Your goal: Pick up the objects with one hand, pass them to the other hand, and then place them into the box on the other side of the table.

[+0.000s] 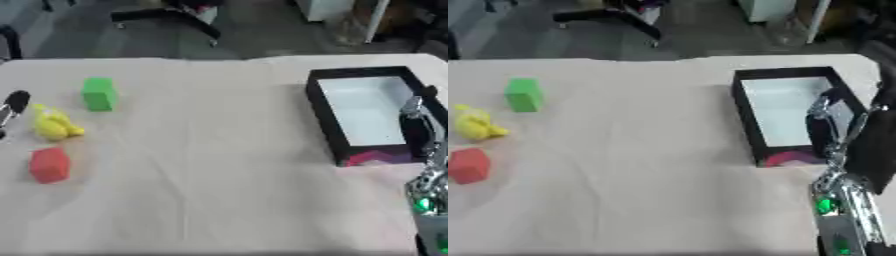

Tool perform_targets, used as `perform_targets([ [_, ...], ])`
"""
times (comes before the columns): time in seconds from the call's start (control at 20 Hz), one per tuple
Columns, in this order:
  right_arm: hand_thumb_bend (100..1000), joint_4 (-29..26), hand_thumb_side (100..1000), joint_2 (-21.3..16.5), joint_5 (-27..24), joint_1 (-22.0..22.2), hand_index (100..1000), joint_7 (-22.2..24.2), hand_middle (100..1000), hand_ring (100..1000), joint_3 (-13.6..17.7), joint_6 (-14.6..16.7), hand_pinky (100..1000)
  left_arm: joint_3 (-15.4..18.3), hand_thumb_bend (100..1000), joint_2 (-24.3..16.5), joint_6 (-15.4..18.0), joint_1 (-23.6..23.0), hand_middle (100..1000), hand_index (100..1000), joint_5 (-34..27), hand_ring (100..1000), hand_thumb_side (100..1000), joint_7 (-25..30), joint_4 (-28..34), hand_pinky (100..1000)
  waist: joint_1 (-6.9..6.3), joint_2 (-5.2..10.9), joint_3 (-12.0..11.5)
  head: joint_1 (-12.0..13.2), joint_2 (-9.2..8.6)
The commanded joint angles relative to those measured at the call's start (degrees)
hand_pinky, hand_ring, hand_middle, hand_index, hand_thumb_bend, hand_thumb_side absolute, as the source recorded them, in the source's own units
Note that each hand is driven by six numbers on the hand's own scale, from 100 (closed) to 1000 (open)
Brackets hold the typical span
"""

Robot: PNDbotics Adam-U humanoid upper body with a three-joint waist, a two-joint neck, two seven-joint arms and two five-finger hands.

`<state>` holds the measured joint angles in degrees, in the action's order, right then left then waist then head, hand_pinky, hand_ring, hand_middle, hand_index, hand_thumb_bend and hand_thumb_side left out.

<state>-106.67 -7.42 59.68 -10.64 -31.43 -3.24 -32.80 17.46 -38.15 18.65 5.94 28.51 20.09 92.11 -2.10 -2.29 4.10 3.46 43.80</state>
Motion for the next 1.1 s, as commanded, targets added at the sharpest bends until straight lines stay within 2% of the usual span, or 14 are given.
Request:
perform_targets([
  [0.05,100,-0.76,450,-1.29,0.37,-0.56,903,-15.87,729,737,-0.33,-15.17,350,-5.07,599,-11.4,6.44,2.99,679,857,2.99,688,438,5.92,-9.42,810,-0.2,0.68,0.33,0.44,0.32],
  [0.15,100,-0.71,450,-1.39,0.35,-0.53,902,-15.79,729,737,-0.41,-15.09,350,-9.11,616,-14.7,9.62,5.73,668,854,4.07,670,434,8.26,-14.47,804,-0.27,0.78,0.69,0.74,0.32],
  [0.25,100,-0.69,450,-1.44,0.31,-0.55,902,-15.72,729,737,-0.51,-15.03,350,-12.59,630,-16.18,12.1,8.51,672,851,5.0,670,436,9.91,-17.99,803,-0.3,0.83,0.99,0.94,0.32],
  [0.5,100,-0.65,452,-1.39,0.27,-0.58,902,-15.64,729,738,-0.67,-14.82,350,-18.61,647,-15.96,16.05,13.43,679,849,5.96,678,450,14.77,-23.93,799,-0.34,0.9,1.39,1.3,0.32],
  [0.75,100,-0.61,452,-1.39,0.24,-0.6,902,-15.63,729,738,-0.65,-14.8,350,-20.95,635,-14.15,16.2,15.7,664,833,9.55,664,442,15.75,-28.65,785,-0.27,0.95,1.59,1.48,0.32],
  [1.1,100,-0.6,452,-1.28,0.08,-0.65,901,-15.66,729,737,-0.62,-14.83,349,-21.17,610,-10.64,16.08,16.0,637,811,11.79,639,445,14.31,-31.77,768,-0.09,0.84,1.52,1.55,0.32],
])
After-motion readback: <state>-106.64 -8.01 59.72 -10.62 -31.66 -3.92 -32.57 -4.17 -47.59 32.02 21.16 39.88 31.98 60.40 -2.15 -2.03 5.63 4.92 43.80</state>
